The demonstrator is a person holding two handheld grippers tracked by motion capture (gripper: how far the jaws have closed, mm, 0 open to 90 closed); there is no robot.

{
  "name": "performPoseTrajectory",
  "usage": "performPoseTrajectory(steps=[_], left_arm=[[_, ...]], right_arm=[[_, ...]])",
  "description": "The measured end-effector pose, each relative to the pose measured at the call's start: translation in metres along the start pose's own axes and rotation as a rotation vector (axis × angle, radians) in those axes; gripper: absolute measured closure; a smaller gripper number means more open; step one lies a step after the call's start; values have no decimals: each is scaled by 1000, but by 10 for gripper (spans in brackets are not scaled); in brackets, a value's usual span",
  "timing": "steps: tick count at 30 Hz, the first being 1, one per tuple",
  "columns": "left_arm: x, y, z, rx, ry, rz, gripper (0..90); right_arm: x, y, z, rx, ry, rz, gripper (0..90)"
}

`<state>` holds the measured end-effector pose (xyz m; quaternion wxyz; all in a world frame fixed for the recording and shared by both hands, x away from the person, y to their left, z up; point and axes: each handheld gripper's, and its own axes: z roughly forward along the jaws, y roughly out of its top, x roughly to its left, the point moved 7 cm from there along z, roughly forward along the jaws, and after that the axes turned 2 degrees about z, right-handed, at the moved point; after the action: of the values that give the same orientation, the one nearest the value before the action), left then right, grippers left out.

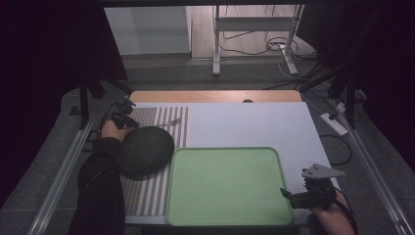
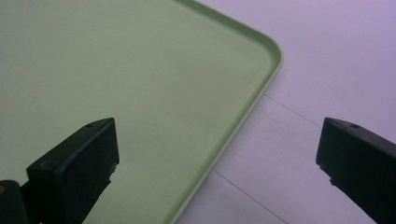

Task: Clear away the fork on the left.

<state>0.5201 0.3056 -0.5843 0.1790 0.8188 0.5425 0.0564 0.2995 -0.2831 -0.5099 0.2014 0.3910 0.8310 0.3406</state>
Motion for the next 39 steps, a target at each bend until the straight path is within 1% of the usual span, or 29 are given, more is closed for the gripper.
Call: performPoseTrajectory(steps=[2,3,9,10,11,12,13,15,16,18,19,20,21,22,23,24,25,26,27,28,29,30,31,32,33,34,35,38,39], left_arm=[[-1,-2,-1,10,-24,14,887],[-3,-4,-2,20,-43,33,887],[-3,-4,-2,22,-47,38,887],[-3,-1,-3,-1,-33,24,837],[-3,1,-4,-20,-31,13,798],[-3,1,-4,-20,-31,13,775],[-3,4,-5,-40,-39,1,775],[-3,10,-8,-72,-44,-24,654],[-7,16,-10,-101,-59,-17,576],[-11,22,-11,-118,-38,5,471],[-11,22,-11,-118,-38,5,421],[-15,26,-11,-132,-35,24,372],[-18,28,-11,-140,-38,32,372],[-21,31,-10,-146,-41,36,328],[-27,36,-9,-155,-53,43,229],[-30,37,-7,-158,-65,45,201],[-34,40,-5,-156,-84,50,153],[-34,40,-5,-156,-84,50,101],[-37,41,-2,-150,-97,59,101],[-43,44,3,-133,-98,86,1],[-43,44,3,-133,-98,86,0],[-47,47,8,-121,-90,103,0],[-50,49,11,-111,-86,107,0],[-50,49,11,-111,-86,107,0],[-53,50,14,-103,-88,112,0],[-57,52,20,-83,-87,121,0],[-57,52,20,-83,-87,121,0],[-60,53,30,-46,-68,132,0],[-60,52,36,-15,-38,139,0]], right_arm=[[0,0,0,2,-1,-1,0],[0,0,1,3,-1,-1,0],[0,0,1,4,0,1,0],[0,0,1,3,-1,-2,0],[0,0,1,2,0,-3,0],[0,0,1,2,0,-3,0],[0,0,1,3,0,-2,0],[0,0,1,2,1,-1,0],[0,0,1,3,2,-2,0],[0,0,1,3,2,-3,0],[0,0,1,3,2,-3,0],[0,0,1,3,3,-4,0],[0,0,1,3,3,-4,0],[0,0,1,4,2,-5,0],[0,0,1,2,3,-6,0],[0,0,1,2,3,-6,0],[0,0,1,2,4,-6,0],[0,0,1,2,4,-7,0],[0,0,1,2,4,-7,0],[0,0,1,2,5,-6,0],[0,0,1,2,5,-7,0],[0,0,1,4,4,-8,0],[0,0,1,4,4,-7,0],[0,0,1,4,4,-7,0],[0,0,1,4,5,-8,0],[0,0,1,2,7,-8,0],[0,0,1,2,7,-8,0],[1,0,1,1,9,-7,0],[1,0,1,0,9,-7,0]])
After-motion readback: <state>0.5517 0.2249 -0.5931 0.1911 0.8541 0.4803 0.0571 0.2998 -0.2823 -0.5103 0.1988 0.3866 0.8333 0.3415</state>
